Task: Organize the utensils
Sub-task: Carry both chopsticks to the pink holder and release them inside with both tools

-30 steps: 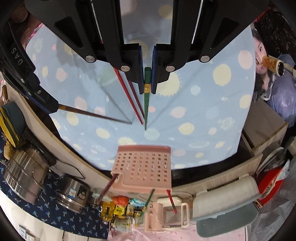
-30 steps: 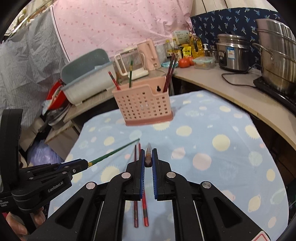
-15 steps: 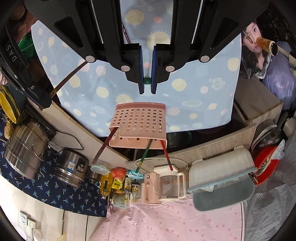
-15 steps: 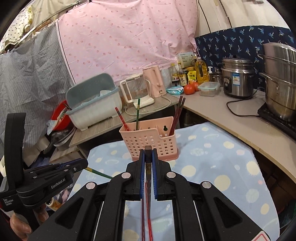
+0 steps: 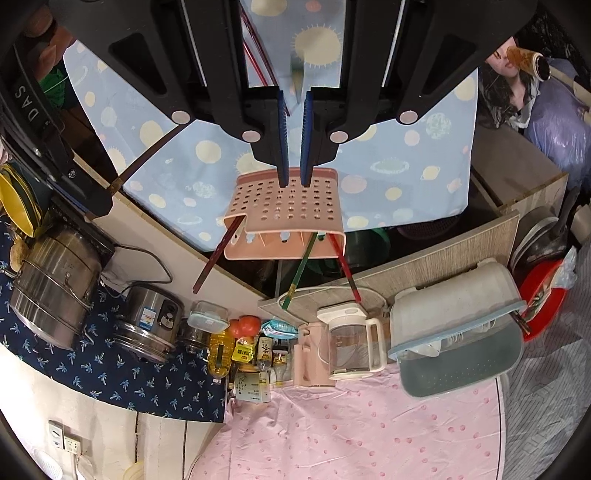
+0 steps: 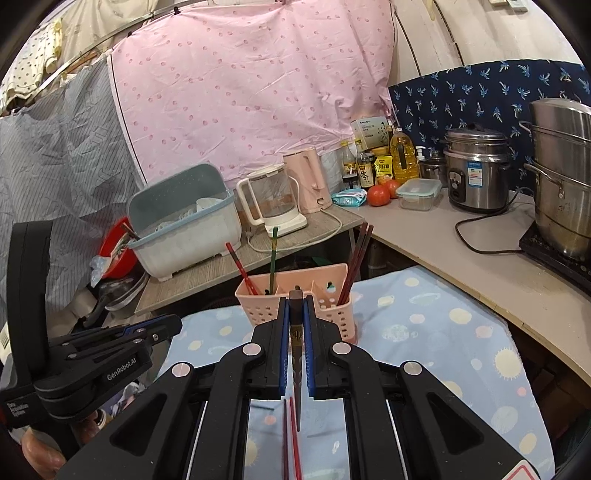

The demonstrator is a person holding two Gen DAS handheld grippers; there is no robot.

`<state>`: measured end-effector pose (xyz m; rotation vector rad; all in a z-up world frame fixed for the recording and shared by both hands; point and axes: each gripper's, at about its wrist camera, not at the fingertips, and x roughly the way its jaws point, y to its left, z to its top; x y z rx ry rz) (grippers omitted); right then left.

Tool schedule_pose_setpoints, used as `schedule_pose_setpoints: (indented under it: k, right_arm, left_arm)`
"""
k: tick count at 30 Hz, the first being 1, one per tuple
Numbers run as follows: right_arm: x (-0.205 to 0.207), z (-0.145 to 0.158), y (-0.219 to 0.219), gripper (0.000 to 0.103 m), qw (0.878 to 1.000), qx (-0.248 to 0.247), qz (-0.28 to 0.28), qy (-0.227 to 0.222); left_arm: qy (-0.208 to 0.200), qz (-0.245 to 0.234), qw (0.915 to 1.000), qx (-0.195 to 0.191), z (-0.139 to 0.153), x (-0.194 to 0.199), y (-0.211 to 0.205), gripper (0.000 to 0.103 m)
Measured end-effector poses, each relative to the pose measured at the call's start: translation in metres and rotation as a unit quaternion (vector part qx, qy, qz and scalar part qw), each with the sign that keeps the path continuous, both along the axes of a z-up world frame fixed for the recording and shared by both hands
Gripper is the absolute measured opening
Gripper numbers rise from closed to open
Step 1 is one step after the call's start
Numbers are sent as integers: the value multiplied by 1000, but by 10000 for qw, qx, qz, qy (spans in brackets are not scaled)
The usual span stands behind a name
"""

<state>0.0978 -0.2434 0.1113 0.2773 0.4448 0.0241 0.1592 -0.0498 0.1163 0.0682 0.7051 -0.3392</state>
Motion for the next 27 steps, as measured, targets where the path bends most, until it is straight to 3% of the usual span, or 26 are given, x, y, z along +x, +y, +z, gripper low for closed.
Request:
schedule_pose_setpoints:
  k: [14,17,23,25,27]
  right_arm:
    - [71,54,-15,7,9987,-40,-123,-496]
    - [63,45,-14,7,9989,-39,-136,-451]
    - [25,13,-22,7,9995,210,-181,-166]
    - [10,9,-24,7,9994,215,-218,-130]
    - [-1,6,-26,7,9993,248,-242,-100]
  left_arm:
    - [-336,125,9992,-170,44,63,3,6]
    - [-118,91,9998,-115,22,59,6,6]
    - [803,18,9968,-46,-57,28,16,7]
    - [1155,-67,9933,36,-86,10,15,10]
    - [1508,-164,9884,91,-113,-10,12,23]
